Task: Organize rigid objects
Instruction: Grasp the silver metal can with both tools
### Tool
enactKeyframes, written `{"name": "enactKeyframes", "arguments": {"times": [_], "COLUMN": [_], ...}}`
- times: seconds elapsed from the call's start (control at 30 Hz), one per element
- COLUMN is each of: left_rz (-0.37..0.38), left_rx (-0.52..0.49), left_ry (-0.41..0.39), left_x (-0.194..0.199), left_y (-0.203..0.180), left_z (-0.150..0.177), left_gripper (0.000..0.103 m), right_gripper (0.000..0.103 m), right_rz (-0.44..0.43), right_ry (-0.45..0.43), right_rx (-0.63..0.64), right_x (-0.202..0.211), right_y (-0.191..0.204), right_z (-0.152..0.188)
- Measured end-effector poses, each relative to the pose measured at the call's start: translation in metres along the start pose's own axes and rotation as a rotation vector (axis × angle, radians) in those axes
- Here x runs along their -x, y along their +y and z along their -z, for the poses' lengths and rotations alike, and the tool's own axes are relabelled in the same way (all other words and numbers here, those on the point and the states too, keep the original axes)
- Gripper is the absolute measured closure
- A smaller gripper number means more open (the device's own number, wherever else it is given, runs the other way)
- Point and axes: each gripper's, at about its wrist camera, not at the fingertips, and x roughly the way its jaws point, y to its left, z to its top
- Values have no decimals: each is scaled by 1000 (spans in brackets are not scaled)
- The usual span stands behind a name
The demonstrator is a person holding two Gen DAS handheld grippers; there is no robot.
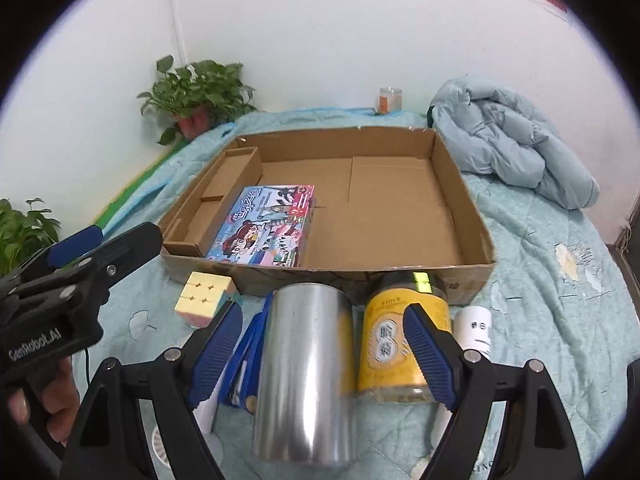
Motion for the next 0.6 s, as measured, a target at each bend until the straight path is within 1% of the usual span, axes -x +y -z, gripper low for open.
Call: {"name": "enactKeyframes", "arguments": {"times": [0.07, 0.13, 0.23, 0.3, 0.33, 0.37, 0.4, 0.43, 0.47, 0.53, 0.57, 0.6], "left_rz": [-12, -18, -18, 1, 10, 20, 36, 45, 53, 66, 76, 90], "left_rx": [-3, -7, -12, -8, -4, 2, 9, 19, 32, 50, 51, 51], "left_ry": [7, 20, 40, 59, 71, 87, 113, 129, 139, 155, 167, 176], "left_x": [3, 3, 2, -2, -3, -6, -9, -12, -13, -15, -16, -17], "left_y": [-8, -13, -22, -27, -28, -29, -30, -30, -29, -27, -28, -28], "left_z": [6, 12, 25, 33, 37, 41, 46, 48, 52, 58, 60, 63], "left_gripper": [1, 3, 13, 29, 34, 44, 48, 48, 45, 34, 26, 23], "right_gripper": [21, 21, 21, 21, 20, 20, 20, 20, 19, 19, 19, 19], "right_rz": [2, -3, 3, -6, -12, -19, -24, -36, -55, -143, -190, -215], "right_ry": [-10, -2, 10, 16, 18, 15, 14, 15, 16, 28, 47, 62], "right_rx": [-3, -15, -15, -15, -14, -13, -12, -9, -7, -23, -39, -50], "right_x": [6, 8, 8, 8, 8, 8, 8, 8, 8, 6, 3, 1], "right_y": [-6, -12, -21, -24, -26, -27, -28, -30, -31, -37, -40, -41], "right_z": [8, 15, 29, 36, 39, 42, 44, 46, 48, 53, 55, 57]}}
